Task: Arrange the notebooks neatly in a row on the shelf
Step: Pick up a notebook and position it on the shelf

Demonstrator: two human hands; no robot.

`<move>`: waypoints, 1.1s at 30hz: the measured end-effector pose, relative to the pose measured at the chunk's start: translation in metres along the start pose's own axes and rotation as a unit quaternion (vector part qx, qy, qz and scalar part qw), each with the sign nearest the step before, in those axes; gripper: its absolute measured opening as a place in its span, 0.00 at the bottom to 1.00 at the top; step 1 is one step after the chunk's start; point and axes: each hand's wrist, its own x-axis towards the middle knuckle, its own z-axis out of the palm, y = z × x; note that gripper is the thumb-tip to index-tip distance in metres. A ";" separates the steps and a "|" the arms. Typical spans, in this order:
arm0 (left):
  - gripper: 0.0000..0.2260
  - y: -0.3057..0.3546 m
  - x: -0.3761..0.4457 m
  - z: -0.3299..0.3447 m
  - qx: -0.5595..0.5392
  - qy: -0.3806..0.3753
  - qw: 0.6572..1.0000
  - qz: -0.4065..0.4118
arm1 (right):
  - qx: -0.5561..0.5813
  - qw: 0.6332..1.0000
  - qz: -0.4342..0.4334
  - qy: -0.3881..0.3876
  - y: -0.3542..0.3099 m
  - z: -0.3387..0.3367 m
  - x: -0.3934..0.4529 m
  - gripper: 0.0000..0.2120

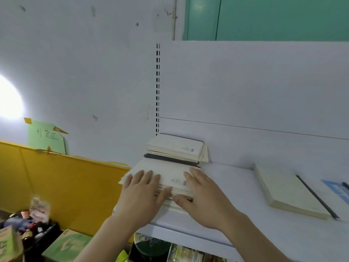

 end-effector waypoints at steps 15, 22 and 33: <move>0.32 0.000 -0.001 -0.024 -0.254 0.302 0.919 0.013 | 0.101 0.958 0.059 0.263 -0.010 -0.053 -0.018 0.14; 0.26 0.033 0.004 -0.037 -0.633 0.028 0.771 -0.066 | 0.541 0.778 0.149 0.282 -0.034 -0.064 -0.027 0.09; 0.08 -0.002 0.008 -0.019 -0.747 0.146 0.628 -0.159 | 0.121 0.988 0.056 0.078 0.002 -0.006 -0.001 0.21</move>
